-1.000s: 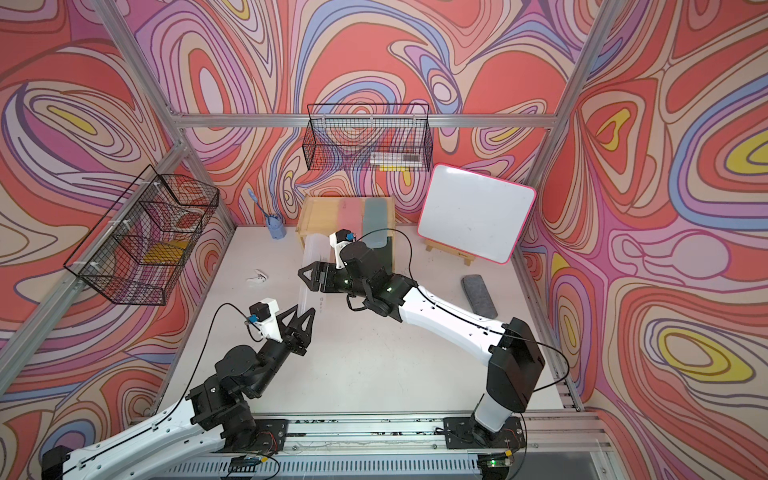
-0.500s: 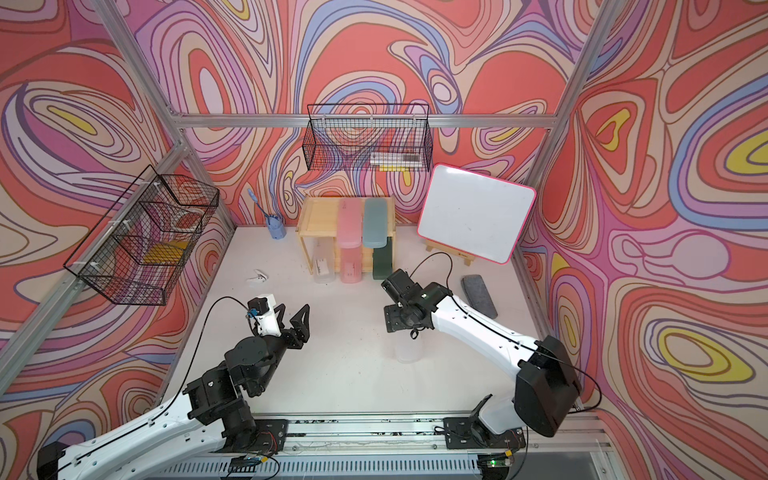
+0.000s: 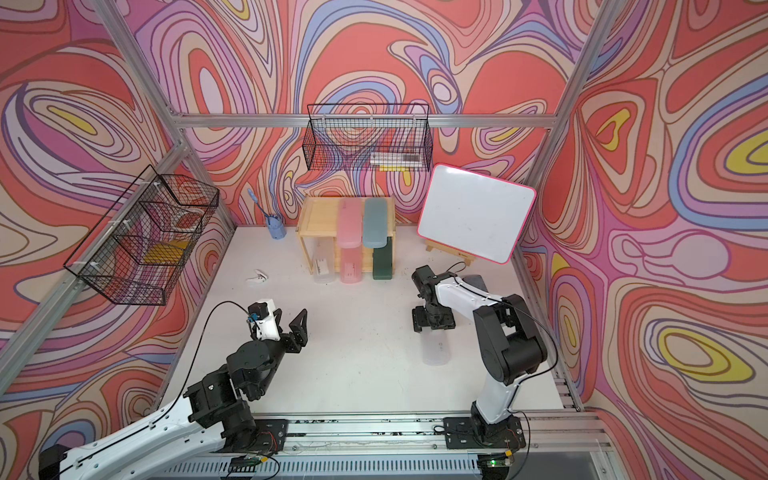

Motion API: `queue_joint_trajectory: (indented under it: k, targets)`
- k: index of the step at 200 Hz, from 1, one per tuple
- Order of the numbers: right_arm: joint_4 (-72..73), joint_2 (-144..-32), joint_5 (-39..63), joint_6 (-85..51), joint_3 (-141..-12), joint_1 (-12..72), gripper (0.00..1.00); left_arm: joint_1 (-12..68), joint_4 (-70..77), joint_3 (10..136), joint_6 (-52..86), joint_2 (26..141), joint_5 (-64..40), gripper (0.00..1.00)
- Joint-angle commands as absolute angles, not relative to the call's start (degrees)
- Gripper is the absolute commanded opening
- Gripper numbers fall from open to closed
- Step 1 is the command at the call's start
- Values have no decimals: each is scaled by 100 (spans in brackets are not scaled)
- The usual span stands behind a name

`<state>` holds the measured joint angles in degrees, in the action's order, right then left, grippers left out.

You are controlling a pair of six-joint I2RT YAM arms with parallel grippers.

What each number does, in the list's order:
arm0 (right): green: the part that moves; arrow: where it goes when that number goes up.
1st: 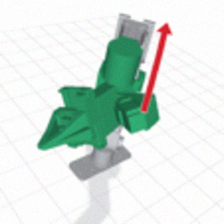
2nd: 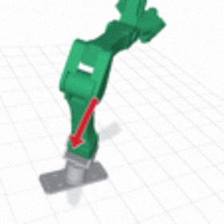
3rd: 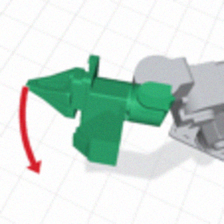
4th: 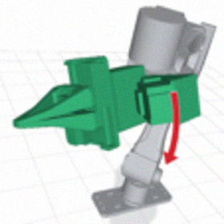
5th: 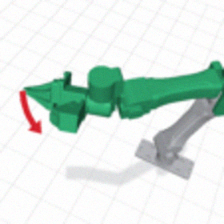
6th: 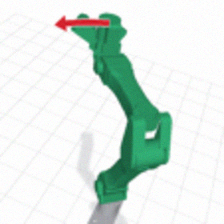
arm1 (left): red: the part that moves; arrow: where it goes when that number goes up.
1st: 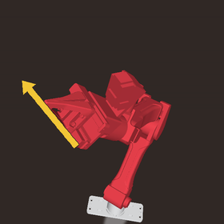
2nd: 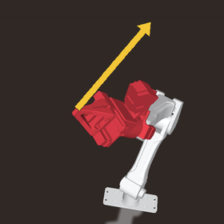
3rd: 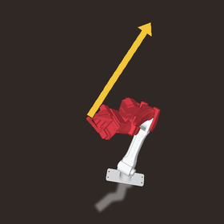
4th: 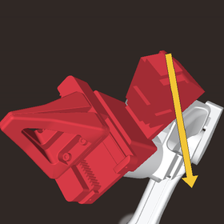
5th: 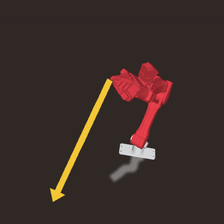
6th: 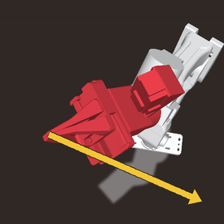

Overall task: Remove the pencil cases from the shelf
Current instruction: Place the pencil case at the center of the board.

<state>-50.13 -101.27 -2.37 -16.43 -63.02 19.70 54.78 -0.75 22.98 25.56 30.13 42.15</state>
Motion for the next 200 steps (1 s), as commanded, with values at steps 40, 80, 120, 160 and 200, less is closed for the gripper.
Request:
queue_joint_trajectory:
  k: [40, 80, 120, 160, 200]
  targets:
    - [-4731, -10397, -61, -1393, -6453, 1731, 93, 5509, -42, 2149, 2668, 2737, 4109, 73]
    - [-4777, -9892, -187, -1440, -6514, 1734, 98, 5488, 41, 2437, 2851, 3163, 3743, 76]
    - [-5176, -8645, -485, -1653, -7165, 1731, 98, 4565, 583, 2898, 3894, 4477, 1872, 81]
    - [-5266, -7774, -206, -1821, -7621, 1740, 98, 2920, 3395, 2770, 5444, 6037, -355, 89]
    - [-5431, -7577, -331, -1723, -7635, 1740, 98, 2585, 4934, 3780, 6162, 7661, -1082, 99]
